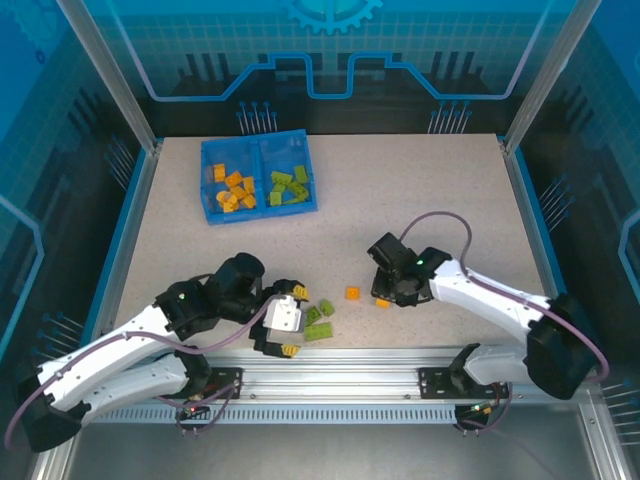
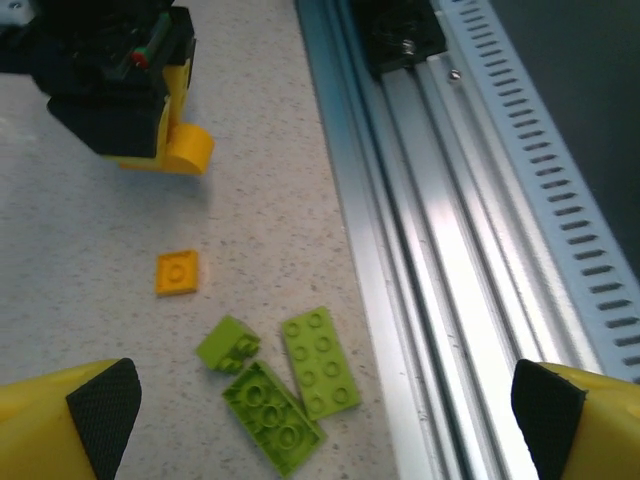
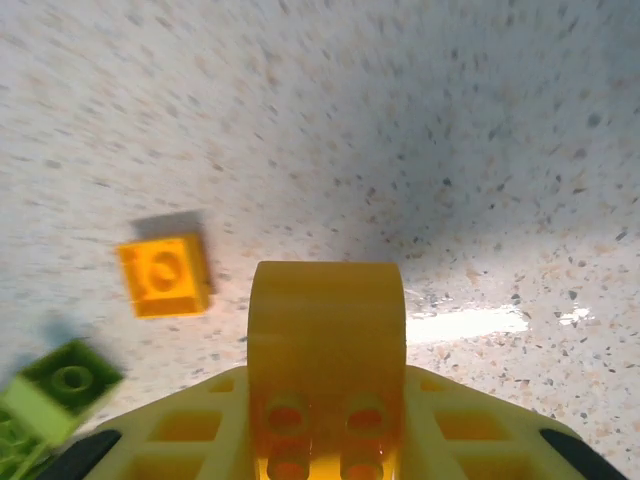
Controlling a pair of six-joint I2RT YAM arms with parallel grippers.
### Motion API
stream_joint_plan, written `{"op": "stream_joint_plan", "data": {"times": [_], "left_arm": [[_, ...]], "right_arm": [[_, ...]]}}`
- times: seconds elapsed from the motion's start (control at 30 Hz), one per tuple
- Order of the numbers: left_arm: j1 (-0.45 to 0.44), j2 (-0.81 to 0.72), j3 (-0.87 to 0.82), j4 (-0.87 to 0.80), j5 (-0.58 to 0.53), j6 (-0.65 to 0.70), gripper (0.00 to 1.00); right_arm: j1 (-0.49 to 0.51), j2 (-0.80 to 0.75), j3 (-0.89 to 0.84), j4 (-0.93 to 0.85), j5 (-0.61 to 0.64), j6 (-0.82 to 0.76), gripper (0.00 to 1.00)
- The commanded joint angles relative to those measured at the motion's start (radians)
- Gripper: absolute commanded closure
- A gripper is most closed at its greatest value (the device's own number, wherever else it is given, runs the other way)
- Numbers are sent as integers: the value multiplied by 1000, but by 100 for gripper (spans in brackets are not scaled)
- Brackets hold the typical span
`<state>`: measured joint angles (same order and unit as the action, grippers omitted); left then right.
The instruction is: Sort the legos into containers by color
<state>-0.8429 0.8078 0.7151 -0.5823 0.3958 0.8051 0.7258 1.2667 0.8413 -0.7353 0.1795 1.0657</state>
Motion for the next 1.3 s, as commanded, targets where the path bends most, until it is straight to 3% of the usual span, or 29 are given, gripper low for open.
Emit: {"op": "stream_joint_plan", "data": {"times": [0.0, 0.1, 0.17, 0.3, 0.5, 0.77, 1.0, 1.27], "left_arm": [[-9, -95, -47, 188, -93, -97, 1], [-8, -176, -60, 333, -302, -317, 1], [-6, -200, -6, 335, -471, -497, 1], [11, -192, 205, 147, -751, -817, 1], [25, -179, 412, -177, -1031, -1075, 1], [26, -241, 439, -353, -1112, -1201, 1], [27, -254, 412, -365, -1093, -1141, 1], [27, -236, 400, -350, -1063, -1104, 1]], "right_arm": [[26, -66, 110, -47, 104, -105, 71], [77, -72, 230, -39, 150, -233, 72], [111, -47, 310, 20, 120, -351, 72], [163, 102, 488, 116, 48, -500, 73], [179, 487, 876, 178, -16, -628, 74], [157, 1025, 1507, 98, 1, -758, 73], [150, 1421, 2015, 49, 124, -964, 73], [147, 1490, 2000, 320, 107, -1072, 67]]}}
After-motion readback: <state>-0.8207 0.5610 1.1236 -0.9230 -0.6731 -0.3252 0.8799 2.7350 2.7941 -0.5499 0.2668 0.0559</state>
